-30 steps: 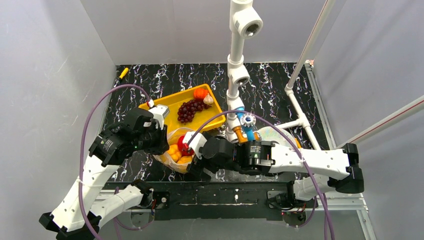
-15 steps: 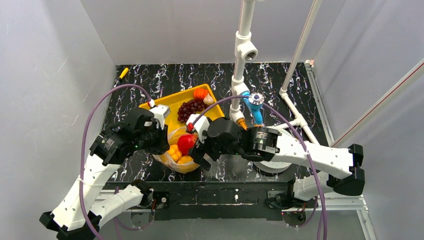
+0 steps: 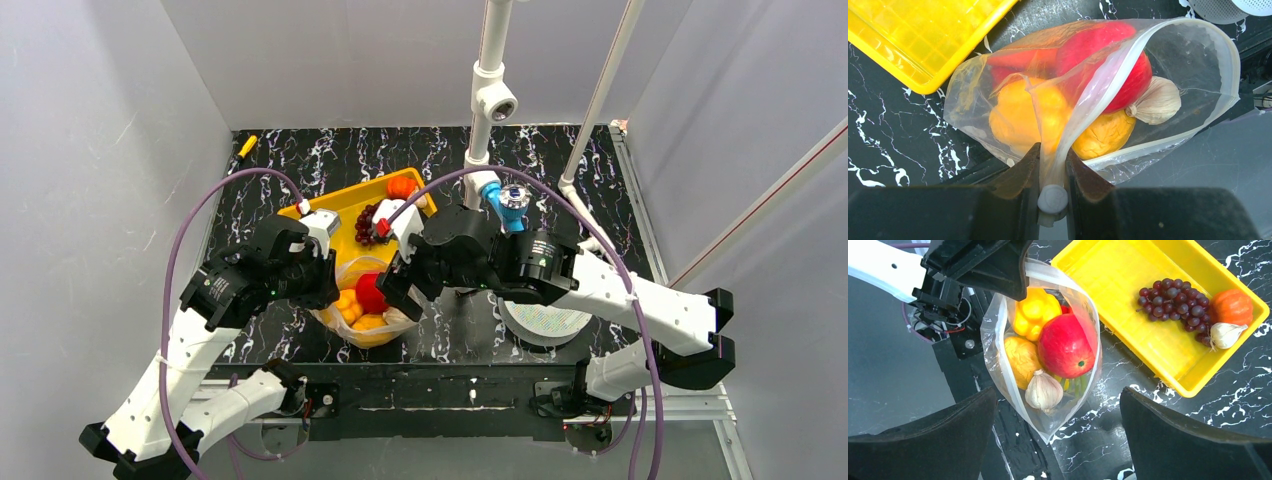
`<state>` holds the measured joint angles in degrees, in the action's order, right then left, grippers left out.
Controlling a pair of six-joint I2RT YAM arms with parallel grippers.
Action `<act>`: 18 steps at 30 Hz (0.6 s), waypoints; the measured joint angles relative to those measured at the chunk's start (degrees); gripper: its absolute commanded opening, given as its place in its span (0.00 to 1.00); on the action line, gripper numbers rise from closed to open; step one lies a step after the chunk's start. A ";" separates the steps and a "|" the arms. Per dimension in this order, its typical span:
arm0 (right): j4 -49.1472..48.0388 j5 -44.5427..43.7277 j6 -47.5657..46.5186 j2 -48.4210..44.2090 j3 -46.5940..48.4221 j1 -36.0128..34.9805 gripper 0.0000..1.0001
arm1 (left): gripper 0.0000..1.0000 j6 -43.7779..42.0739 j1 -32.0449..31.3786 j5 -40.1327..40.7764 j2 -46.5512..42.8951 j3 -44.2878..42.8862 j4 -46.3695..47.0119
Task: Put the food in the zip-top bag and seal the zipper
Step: Adjust the zipper food storage bag at the center of the board.
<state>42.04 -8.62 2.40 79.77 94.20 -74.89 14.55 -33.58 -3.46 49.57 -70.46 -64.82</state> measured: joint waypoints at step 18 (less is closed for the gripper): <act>5.01 -6.68 -2.74 1.90 1.19 -9.00 0.98 | 0.00 0.02 0.00 0.38 -0.23 0.35 -0.14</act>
<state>47.05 -15.30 -0.34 81.67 95.39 -83.89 14.57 -33.58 -3.08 49.34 -70.11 -64.96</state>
